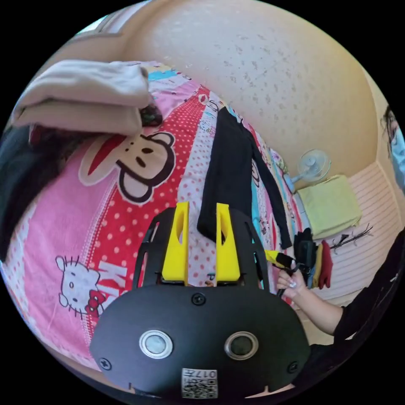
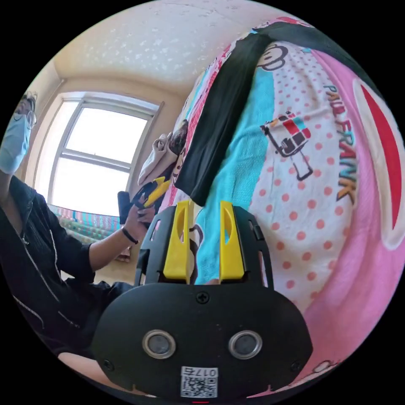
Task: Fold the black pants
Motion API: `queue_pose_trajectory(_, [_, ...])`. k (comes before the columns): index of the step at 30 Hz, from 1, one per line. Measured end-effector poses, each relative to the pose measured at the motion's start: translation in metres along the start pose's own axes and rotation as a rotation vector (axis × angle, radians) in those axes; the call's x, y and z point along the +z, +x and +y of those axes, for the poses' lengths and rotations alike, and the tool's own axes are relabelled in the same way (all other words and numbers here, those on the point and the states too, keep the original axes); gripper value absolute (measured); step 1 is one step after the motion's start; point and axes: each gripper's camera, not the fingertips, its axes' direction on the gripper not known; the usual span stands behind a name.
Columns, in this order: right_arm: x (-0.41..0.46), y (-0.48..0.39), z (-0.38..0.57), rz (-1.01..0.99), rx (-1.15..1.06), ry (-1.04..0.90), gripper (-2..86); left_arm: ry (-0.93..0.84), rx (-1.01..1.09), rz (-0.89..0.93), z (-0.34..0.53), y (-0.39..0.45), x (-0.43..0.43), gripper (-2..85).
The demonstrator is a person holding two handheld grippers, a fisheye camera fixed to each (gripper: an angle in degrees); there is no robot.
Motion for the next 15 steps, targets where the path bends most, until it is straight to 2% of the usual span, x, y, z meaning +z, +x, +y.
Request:
queue_pose_trajectory(2, [-0.007,-0.003,0.019,-0.046,0.094,0.165,8.0,0.011,-0.058,0.067,0.016,-0.027,-0.010,11.1])
queue_pose_trajectory(5, [-0.020,0.003,0.025,-0.121,0.225,0.294,7.8,0.050,-0.029,0.108,0.018,-0.043,-0.010,13.7])
queue_pose_trajectory(8, [-0.030,-0.007,0.006,-0.054,0.195,0.260,7.7,0.014,0.066,0.242,-0.002,-0.040,0.018,13.9])
queue_pose_trajectory(9, [-0.030,-0.010,0.001,-0.039,0.188,0.243,7.7,-0.057,0.071,0.303,-0.008,-0.037,0.038,13.7])
queue_pose_trajectory(11, [-0.031,-0.021,-0.013,-0.007,0.203,0.224,7.0,-0.207,0.049,0.303,-0.006,-0.031,0.073,12.0])
queue_pose_trajectory(13, [-0.033,-0.028,-0.016,0.013,0.257,0.246,5.5,-0.134,0.044,0.188,0.008,-0.027,0.078,8.1])
queue_pose_trajectory(15, [-0.040,-0.037,-0.014,0.055,0.301,0.278,4.3,-0.107,-0.081,0.232,0.020,-0.035,0.082,5.1])
